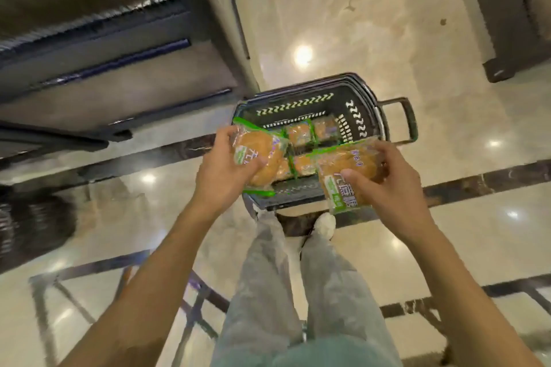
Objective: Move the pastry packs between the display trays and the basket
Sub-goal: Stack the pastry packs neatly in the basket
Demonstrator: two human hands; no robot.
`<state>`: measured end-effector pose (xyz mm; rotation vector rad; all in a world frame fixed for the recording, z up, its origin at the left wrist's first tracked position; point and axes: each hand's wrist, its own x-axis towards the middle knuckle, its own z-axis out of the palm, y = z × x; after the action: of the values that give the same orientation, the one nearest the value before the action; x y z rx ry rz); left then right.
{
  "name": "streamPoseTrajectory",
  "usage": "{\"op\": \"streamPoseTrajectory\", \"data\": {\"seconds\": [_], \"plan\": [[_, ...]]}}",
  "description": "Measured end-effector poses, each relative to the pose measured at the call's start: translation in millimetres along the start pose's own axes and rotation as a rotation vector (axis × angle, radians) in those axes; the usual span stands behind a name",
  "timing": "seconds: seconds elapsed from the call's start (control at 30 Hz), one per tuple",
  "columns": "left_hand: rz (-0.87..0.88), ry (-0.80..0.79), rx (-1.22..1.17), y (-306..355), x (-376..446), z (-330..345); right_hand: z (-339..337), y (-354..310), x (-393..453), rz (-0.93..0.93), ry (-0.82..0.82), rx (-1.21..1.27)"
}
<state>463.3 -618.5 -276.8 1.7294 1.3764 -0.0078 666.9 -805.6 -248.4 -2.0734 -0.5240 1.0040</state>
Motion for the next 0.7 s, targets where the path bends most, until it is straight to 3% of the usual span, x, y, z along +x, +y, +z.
{"op": "streamPoseTrajectory", "data": {"seconds": [0.17, 0.37, 0.5, 0.7], "plan": [[-0.041, -0.095, 0.09, -64, 89, 33, 66, 47, 89, 0.018, -0.188, -0.177], [-0.091, -0.211, 0.161, -157, 193, 134, 140, 164, 194, 0.04, -0.355, -0.345], [0.004, -0.339, 0.403, -201, 263, 204, 167, 241, 248, 0.052, -0.405, -0.351], [0.165, -0.389, 0.795, -244, 355, 264, 196, 321, 297, 0.065, -0.431, -0.343]]}}
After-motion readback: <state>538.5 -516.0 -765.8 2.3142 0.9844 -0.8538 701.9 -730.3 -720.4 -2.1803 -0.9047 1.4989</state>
